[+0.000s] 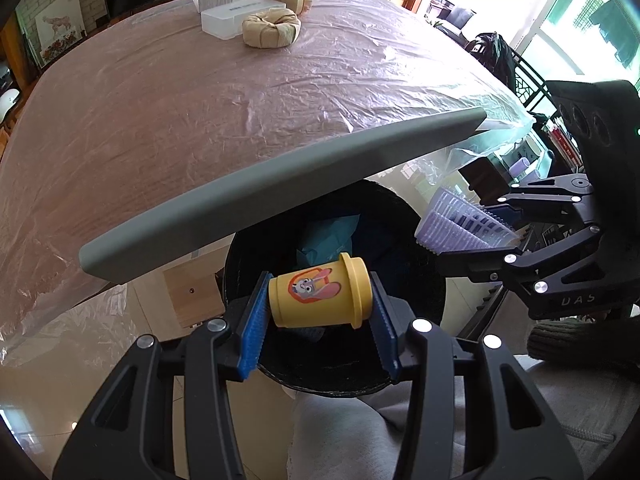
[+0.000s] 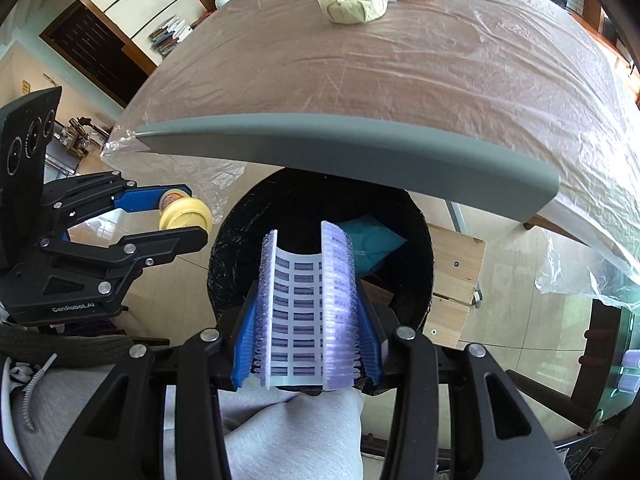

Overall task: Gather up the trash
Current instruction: 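Carry the yellow cup and lavender rack with both grippers over the black bin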

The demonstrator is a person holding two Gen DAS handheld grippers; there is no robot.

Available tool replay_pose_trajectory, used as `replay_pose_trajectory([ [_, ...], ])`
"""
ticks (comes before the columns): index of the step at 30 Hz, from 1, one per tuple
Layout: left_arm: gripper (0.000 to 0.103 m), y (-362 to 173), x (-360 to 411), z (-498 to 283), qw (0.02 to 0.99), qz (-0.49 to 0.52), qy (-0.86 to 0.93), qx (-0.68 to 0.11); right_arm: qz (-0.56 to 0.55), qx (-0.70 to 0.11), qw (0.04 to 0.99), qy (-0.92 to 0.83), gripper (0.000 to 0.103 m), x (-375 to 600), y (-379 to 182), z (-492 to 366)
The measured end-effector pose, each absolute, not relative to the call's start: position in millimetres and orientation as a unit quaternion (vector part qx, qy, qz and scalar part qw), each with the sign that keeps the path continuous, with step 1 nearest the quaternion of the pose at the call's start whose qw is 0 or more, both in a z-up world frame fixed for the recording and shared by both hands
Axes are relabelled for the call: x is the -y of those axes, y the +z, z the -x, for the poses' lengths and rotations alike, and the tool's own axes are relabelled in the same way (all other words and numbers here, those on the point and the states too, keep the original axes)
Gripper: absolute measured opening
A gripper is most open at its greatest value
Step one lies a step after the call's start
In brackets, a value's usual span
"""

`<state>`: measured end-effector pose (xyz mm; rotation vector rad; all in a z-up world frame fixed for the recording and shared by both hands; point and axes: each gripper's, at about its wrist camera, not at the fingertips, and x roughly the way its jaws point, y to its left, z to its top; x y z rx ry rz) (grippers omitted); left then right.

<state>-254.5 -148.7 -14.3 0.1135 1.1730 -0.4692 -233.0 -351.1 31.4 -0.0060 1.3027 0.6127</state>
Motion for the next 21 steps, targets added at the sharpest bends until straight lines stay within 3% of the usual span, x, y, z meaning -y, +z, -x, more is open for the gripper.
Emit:
replay_pose_trajectory([
  [21, 0.047, -34.0, 151.5, 243.4, 0.795, -0.055, -0.214, -0.564, 0.01, -0.613, 0.743, 0.27, 0.042, 343.0, 14.7, 225.4],
])
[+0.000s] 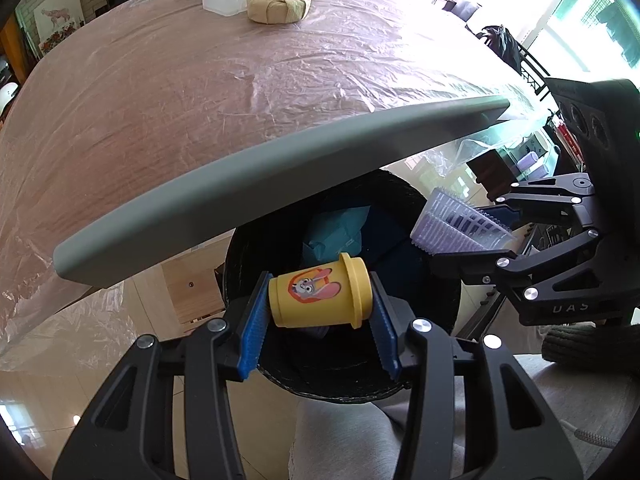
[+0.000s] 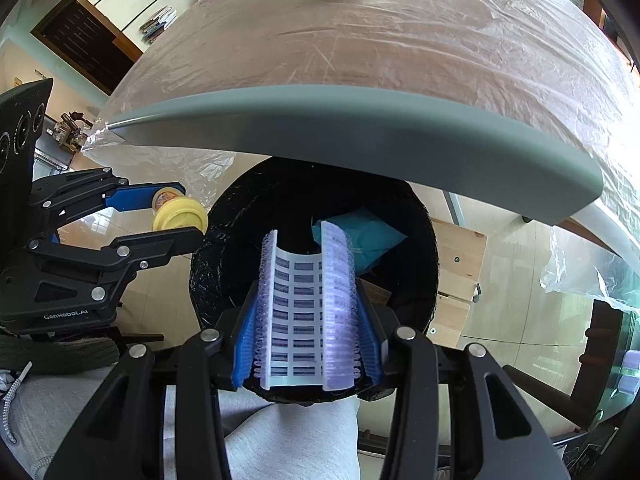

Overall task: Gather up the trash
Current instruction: 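Carry the yellow cup and lavender rack with both grippers over the black bin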

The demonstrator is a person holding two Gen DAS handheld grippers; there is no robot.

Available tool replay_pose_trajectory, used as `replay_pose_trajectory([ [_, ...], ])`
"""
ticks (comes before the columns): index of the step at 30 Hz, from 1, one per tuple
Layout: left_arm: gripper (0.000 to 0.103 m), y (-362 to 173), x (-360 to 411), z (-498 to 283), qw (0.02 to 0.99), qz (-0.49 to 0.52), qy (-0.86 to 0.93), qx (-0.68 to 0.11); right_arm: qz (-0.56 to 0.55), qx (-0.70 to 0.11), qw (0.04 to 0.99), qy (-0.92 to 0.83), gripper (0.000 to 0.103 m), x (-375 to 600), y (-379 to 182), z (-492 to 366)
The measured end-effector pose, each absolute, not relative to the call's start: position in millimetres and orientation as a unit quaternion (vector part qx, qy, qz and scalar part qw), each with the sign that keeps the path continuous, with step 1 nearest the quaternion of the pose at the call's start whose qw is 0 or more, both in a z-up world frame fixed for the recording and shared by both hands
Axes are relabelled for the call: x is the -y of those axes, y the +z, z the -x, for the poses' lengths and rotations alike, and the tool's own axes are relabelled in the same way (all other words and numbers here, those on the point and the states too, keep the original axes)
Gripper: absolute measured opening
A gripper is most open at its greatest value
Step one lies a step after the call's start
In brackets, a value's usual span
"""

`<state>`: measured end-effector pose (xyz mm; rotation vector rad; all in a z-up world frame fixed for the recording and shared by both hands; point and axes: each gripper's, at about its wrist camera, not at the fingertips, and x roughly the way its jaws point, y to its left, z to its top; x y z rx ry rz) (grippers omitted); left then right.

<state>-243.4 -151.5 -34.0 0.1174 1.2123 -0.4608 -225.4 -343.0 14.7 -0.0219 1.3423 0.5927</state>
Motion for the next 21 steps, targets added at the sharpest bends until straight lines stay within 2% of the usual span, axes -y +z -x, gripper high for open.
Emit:
replay_pose_trajectory([
  [21, 0.047, -37.5, 150.3, 243.4, 0.793, -0.058, -0.216, -0.567, 0.012, -0.625, 0.735, 0.263, 0.042, 344.7, 1.4, 221.9],
])
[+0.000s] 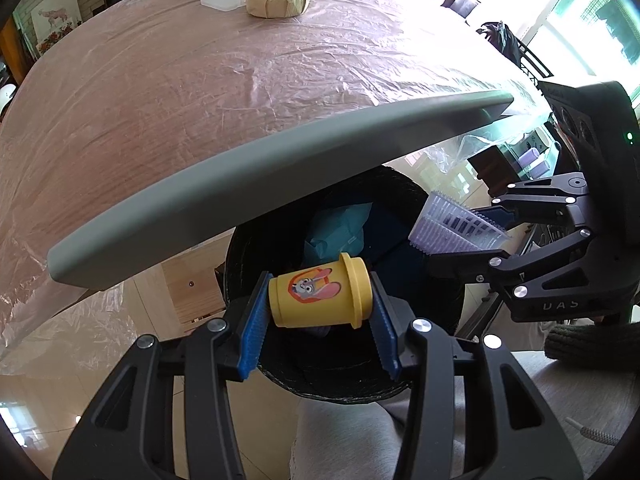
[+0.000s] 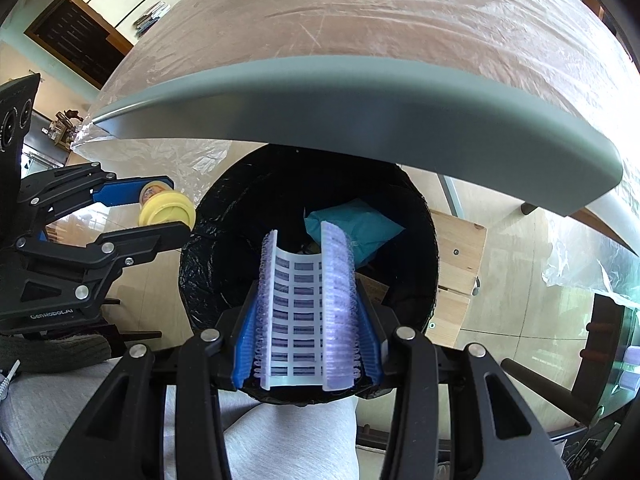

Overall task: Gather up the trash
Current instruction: 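Carry the yellow cup and lavender rack with both grippers over the black bin, then open both grippers to drop the cup and rack into the bin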

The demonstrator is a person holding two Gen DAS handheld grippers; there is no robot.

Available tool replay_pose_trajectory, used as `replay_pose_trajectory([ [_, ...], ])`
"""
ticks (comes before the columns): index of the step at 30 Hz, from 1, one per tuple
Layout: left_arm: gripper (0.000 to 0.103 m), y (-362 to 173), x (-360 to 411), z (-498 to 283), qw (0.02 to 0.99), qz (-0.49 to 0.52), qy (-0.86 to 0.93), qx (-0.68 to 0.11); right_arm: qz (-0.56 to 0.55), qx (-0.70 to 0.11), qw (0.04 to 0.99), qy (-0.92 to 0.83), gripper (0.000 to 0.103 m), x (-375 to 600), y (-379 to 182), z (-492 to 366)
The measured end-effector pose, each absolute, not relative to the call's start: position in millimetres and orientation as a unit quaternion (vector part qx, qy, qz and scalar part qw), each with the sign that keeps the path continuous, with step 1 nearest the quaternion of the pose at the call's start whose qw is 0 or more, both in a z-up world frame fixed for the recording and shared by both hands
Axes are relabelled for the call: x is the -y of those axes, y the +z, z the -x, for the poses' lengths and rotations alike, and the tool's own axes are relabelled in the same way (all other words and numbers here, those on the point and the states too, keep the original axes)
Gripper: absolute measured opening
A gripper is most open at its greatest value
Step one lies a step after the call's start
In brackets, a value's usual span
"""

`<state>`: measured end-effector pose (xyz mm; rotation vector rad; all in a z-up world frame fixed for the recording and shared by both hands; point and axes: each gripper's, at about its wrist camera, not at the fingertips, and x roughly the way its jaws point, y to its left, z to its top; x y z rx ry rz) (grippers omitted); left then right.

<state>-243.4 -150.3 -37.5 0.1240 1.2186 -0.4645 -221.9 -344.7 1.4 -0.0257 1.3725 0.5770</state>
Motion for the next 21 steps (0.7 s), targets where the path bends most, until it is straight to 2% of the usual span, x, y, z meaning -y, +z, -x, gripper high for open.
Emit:
replay_pose_trajectory([
  [21, 0.047, -45.3, 149.3, 241.6, 0.79, -0.072, -0.218, -0.569, 0.024, -0.634, 0.73, 0.253, 0.042, 341.3, -5.6, 219.9],
])
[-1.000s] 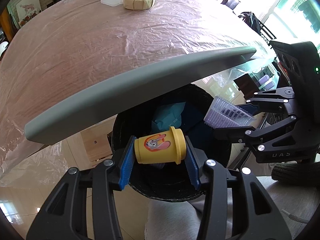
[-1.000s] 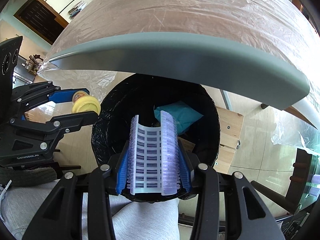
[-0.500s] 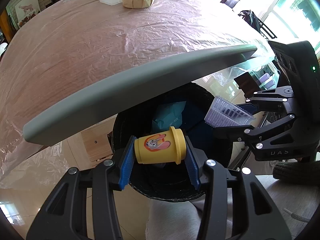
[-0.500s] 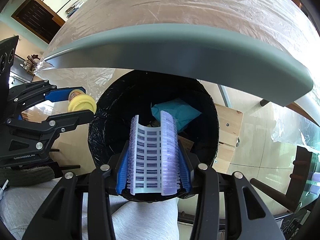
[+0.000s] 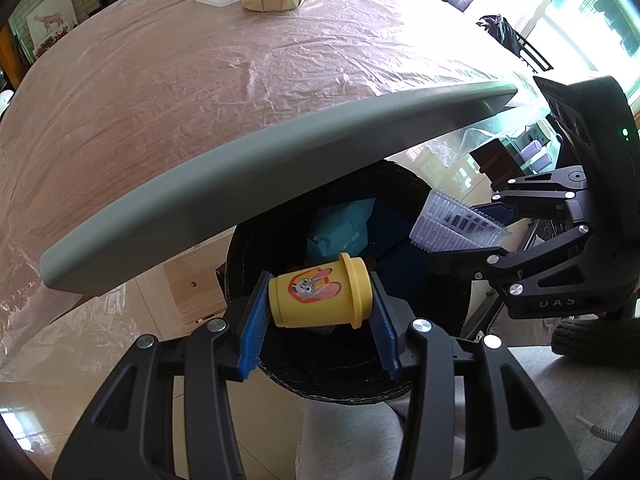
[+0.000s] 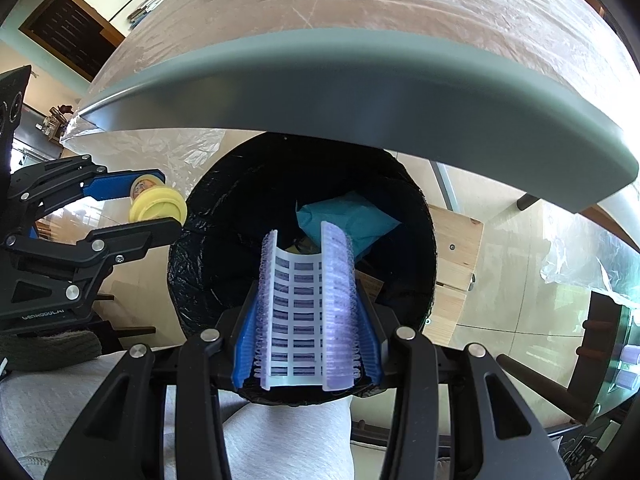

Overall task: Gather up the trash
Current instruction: 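Open both grippers to drop the cup and rack into the bin, then move both open grippers back over the table toward the remaining items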

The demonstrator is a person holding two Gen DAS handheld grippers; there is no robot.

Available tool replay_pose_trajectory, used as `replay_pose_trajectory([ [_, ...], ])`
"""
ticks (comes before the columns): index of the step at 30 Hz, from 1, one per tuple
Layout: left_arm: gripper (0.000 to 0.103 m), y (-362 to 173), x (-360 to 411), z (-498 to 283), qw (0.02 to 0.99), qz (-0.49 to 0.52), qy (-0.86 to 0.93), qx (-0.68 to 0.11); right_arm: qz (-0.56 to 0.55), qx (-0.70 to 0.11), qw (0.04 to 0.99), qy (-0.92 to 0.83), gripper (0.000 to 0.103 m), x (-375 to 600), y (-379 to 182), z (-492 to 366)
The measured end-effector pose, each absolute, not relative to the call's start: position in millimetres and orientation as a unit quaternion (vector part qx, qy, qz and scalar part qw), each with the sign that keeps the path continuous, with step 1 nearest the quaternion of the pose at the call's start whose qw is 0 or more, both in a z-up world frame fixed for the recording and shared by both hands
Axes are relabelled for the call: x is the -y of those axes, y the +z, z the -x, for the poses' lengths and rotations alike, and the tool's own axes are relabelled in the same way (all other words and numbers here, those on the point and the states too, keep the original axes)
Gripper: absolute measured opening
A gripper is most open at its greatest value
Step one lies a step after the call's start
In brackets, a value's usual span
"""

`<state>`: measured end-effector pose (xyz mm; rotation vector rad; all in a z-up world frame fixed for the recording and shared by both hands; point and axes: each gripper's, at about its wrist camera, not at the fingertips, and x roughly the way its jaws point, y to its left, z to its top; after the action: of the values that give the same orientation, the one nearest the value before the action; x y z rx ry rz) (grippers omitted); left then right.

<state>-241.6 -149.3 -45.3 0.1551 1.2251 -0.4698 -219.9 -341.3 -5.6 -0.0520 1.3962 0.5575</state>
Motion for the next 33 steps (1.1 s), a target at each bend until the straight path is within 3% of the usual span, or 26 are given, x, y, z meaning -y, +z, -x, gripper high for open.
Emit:
replay_pose_trajectory([
  [3, 0.048, -44.2, 149.9, 242.0, 0.788, -0.076, -0.223, -0.57, 0.025, -0.635, 0.73, 0.252, 0.042, 341.4, -6.5, 219.6],
  [5, 0.048, -44.0, 149.6, 242.2, 0.785, -0.071, -0.231, -0.571, 0.025, -0.635, 0.73, 0.253, 0.047, 342.2, -5.7, 219.8],
  [8, 0.068, -40.2, 145.3, 241.7, 0.787, -0.058, -0.229, -0.57, 0.02, -0.629, 0.738, 0.242, 0.076, 347.2, -0.6, 220.1],
  [18, 0.069, 7.1, 125.7, 243.6, 0.801, -0.036, -0.237, -0.548, 0.017, -0.584, 0.776, 0.238, 0.077, 375.2, 56.1, 227.5],
  [19, 0.071, 19.6, 122.8, 244.2, 0.807, -0.03, -0.245, -0.537, 0.022, -0.568, 0.787, 0.24, 0.081, 376.8, 69.0, 228.7],
  [21, 0.088, 41.5, 117.6, 241.3, 0.82, -0.019, -0.254, -0.513, 0.042, -0.532, 0.813, 0.232, 0.091, 376.9, 89.6, 229.6],
  [24, 0.097, 71.4, 104.1, 225.1, 0.853, -0.008, -0.232, -0.468, 0.072, -0.481, 0.848, 0.213, 0.098, 370.9, 109.7, 218.7],
  [33, 0.098, 79.5, 76.4, 150.2, 0.871, 0.053, -0.166, -0.459, 0.063, -0.454, 0.873, 0.167, 0.099, 353.9, 113.3, 140.6],
])
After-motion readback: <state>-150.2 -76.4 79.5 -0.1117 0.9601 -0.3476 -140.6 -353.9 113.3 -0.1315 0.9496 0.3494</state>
